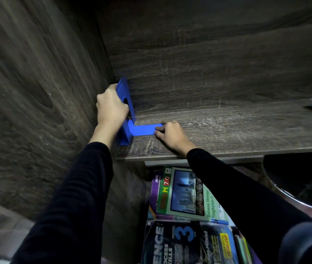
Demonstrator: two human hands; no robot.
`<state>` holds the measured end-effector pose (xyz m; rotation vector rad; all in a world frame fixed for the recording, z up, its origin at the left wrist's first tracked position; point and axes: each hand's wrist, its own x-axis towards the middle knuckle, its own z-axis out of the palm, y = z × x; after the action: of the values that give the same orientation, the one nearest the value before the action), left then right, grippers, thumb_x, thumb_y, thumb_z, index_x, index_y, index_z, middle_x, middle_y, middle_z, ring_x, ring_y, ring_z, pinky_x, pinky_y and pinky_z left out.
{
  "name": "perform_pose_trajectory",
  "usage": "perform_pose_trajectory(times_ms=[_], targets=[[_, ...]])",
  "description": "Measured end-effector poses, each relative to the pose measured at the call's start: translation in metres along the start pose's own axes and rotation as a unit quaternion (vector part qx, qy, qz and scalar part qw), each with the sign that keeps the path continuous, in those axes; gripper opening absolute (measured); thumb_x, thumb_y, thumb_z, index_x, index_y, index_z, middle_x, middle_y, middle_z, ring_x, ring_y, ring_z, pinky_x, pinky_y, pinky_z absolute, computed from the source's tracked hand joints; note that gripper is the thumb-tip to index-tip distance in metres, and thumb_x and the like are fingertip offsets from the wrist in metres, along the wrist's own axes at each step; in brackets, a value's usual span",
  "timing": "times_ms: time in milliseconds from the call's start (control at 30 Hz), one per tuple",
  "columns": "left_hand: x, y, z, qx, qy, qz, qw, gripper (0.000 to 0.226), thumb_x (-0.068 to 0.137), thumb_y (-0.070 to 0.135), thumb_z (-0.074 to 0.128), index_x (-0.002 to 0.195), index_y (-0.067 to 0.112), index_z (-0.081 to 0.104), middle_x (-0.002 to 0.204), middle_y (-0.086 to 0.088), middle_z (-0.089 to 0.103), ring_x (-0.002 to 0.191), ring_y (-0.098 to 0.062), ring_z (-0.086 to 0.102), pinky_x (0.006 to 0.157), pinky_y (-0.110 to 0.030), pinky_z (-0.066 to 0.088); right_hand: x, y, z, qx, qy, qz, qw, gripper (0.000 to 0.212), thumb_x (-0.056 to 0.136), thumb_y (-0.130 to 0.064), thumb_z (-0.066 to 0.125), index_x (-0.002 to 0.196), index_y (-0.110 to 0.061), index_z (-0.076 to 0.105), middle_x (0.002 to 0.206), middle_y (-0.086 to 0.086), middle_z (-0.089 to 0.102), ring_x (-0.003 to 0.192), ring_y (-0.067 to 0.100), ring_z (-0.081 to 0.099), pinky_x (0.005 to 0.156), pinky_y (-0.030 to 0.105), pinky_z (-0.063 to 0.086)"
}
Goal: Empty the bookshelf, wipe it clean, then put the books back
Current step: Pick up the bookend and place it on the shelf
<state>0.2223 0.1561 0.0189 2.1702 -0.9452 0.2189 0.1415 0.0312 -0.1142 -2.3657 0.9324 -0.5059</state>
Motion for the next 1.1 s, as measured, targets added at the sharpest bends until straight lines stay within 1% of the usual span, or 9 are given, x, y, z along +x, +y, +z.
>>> perform_pose_trajectory(times_ms=[200, 300, 400, 500, 567, 633, 767, 867, 1100], targets=[[-0.001, 0.0, 0.002, 0.002, -0.008, 0.003, 1.0, 0.045, 0.091, 0.004, 0.044, 0.136, 0.009, 0.045, 0.122, -0.021, 0.058, 0.115, -0.039, 0.052, 0.095, -0.036, 0.04, -0.003, -0.003, -0.003, -0.041, -0.001, -0.023, 0.999, 0.038, 0.097, -0.03, 0.051, 0.127, -0.01, 0.06, 0.135, 0.016, 0.052, 0.127, 0.03, 0.044, 0.105, 0.035, 0.037], [-0.002, 0.0, 0.003, 0.028, -0.017, 0.003, 0.999, 0.047, 0.093, 0.003, 0.041, 0.14, 0.006, 0.037, 0.125, -0.023, 0.055, 0.116, -0.042, 0.05, 0.096, -0.04, 0.039, -0.005, -0.007, -0.002, -0.074, -0.005, -0.03, 0.997, 0.039, 0.1, -0.031, 0.045, 0.133, -0.012, 0.056, 0.137, 0.013, 0.049, 0.128, 0.031, 0.041, 0.102, 0.035, 0.038], [-0.003, 0.0, 0.005, 0.053, -0.025, -0.009, 0.998, 0.059, 0.094, 0.005, 0.042, 0.148, 0.005, 0.02, 0.134, -0.025, 0.047, 0.123, -0.041, 0.045, 0.1, -0.043, 0.036, -0.008, -0.013, -0.003, -0.091, -0.002, -0.024, 0.996, 0.041, 0.099, -0.03, 0.044, 0.134, -0.009, 0.05, 0.136, 0.013, 0.048, 0.126, 0.032, 0.041, 0.096, 0.038, 0.041], [-0.007, 0.002, 0.002, 0.066, -0.013, 0.011, 0.998, 0.063, 0.093, 0.007, 0.043, 0.15, 0.004, 0.015, 0.148, -0.02, 0.033, 0.132, -0.036, 0.037, 0.105, -0.04, 0.032, -0.016, -0.017, -0.012, -0.079, 0.011, -0.021, 0.997, 0.043, 0.098, -0.028, 0.046, 0.135, -0.006, 0.044, 0.136, 0.014, 0.046, 0.125, 0.034, 0.041, 0.098, 0.04, 0.04], [-0.011, 0.006, -0.001, 0.09, 0.004, 0.046, 0.995, 0.061, 0.093, 0.006, 0.042, 0.149, 0.003, 0.018, 0.154, -0.015, 0.023, 0.138, -0.032, 0.029, 0.11, -0.039, 0.027, -0.022, -0.016, -0.022, -0.077, 0.024, -0.021, 0.996, 0.041, 0.097, -0.025, 0.047, 0.134, -0.006, 0.045, 0.136, 0.014, 0.046, 0.126, 0.032, 0.042, 0.098, 0.038, 0.039], [-0.018, 0.013, -0.004, 0.113, 0.012, 0.073, 0.991, 0.056, 0.093, 0.005, 0.041, 0.147, 0.003, 0.026, 0.155, -0.012, 0.021, 0.139, -0.031, 0.028, 0.109, -0.041, 0.028, -0.032, -0.012, -0.036, -0.077, 0.037, -0.02, 0.996, 0.04, 0.096, -0.022, 0.047, 0.133, -0.006, 0.047, 0.137, 0.013, 0.046, 0.126, 0.032, 0.042, 0.097, 0.037, 0.04], [-0.035, 0.033, 0.001, 0.121, 0.006, 0.116, 0.986, 0.048, 0.091, 0.006, 0.043, 0.14, 0.003, 0.041, 0.15, -0.013, 0.033, 0.134, -0.033, 0.036, 0.106, -0.041, 0.031, -0.063, -0.002, -0.071, -0.09, 0.068, -0.026, 0.993, 0.04, 0.094, -0.019, 0.048, 0.131, -0.005, 0.049, 0.133, 0.015, 0.049, 0.122, 0.033, 0.045, 0.094, 0.037, 0.041], [-0.059, 0.058, 0.013, 0.118, -0.019, 0.148, 0.982, 0.043, 0.09, 0.007, 0.046, 0.132, 0.003, 0.05, 0.14, -0.015, 0.046, 0.124, -0.036, 0.046, 0.1, -0.041, 0.035, -0.095, 0.011, -0.099, -0.11, 0.08, -0.026, 0.99, 0.039, 0.095, -0.019, 0.047, 0.132, -0.005, 0.048, 0.133, 0.015, 0.049, 0.121, 0.033, 0.046, 0.089, 0.035, 0.042], [-0.136, 0.117, 0.047, 0.108, -0.129, 0.173, 0.97, 0.037, 0.091, 0.008, 0.044, 0.126, 0.005, 0.054, 0.124, -0.019, 0.056, 0.114, -0.039, 0.052, 0.09, -0.042, 0.043, -0.175, 0.054, -0.147, -0.134, 0.111, 0.013, 0.985, 0.036, 0.094, -0.018, 0.048, 0.127, -0.005, 0.052, 0.128, 0.016, 0.053, 0.12, 0.033, 0.047, 0.091, 0.038, 0.043]])
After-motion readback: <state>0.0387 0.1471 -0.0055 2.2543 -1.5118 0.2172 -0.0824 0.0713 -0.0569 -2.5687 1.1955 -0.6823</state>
